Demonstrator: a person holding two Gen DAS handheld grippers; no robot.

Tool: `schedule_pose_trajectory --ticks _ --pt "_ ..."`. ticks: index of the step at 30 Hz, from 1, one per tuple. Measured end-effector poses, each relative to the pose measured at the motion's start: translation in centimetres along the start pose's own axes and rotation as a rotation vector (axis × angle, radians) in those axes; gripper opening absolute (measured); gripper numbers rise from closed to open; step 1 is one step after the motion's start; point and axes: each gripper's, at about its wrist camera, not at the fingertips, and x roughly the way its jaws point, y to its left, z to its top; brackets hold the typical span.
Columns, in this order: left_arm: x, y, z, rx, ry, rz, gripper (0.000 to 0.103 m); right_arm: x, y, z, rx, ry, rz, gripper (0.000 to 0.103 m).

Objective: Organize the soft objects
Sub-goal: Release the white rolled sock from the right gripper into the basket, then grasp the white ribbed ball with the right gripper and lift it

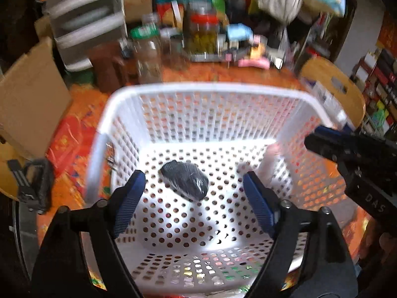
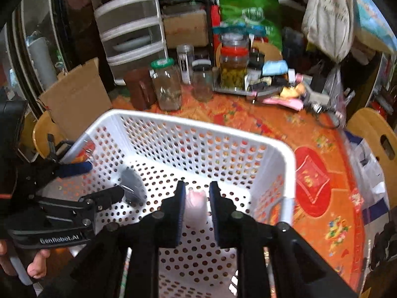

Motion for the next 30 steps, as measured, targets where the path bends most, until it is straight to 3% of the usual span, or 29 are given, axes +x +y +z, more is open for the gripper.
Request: schedule_pose_trajectory --ticks 2,3,5,7,8,12,17,21,30 --pt "-3.1 0.4 -0.6 -0.013 -0.053 -0.027 0.080 -2.9 -0.2 -0.5 0.016 -0.041 0.009 0.048" --pt "-5.1 0.6 -1.3 -0.016 -0.090 -0.041 0.086 -4.5 -0.2 -1.1 0.015 -0.070 0.013 0.054" --pt "-8.6 1.0 -3.4 -0.022 -0.160 -0.033 0.102 -8.3 -0.1 -3.3 0.006 -0.169 0.031 0.080" --pt "-11.6 1.4 -6.3 -0.026 -0.217 -0.015 0.103 -11.4 0.4 -6.7 -0.008 -0.252 0.028 0.095" --pt "-12.9 1.7 -8.2 -0.039 -0.242 -0.019 0.103 -12.5 0.7 -8.7 -0.020 -0.281 0.027 0.096" --pt "-14.3 3.1 -15.9 -0.112 -0.209 -0.046 0.103 -13.6 2.2 -16.2 0.003 -0.274 0.067 0.097" --pt "-10.2 2.6 -22.8 -0.137 -0.090 -0.067 0.103 -11.0 4.4 -23.6 0.060 -0.210 0.113 0.097" --pt "-5.8 1.4 -25.1 -0.121 0.008 -0.120 0.103 -8.1 5.3 -24.9 0.046 -0.140 0.133 0.094" --pt "-3.3 1.1 -24.8 -0.101 0.014 -0.121 0.103 -4.9 6.6 -24.6 -0.003 -0.068 0.145 0.064"
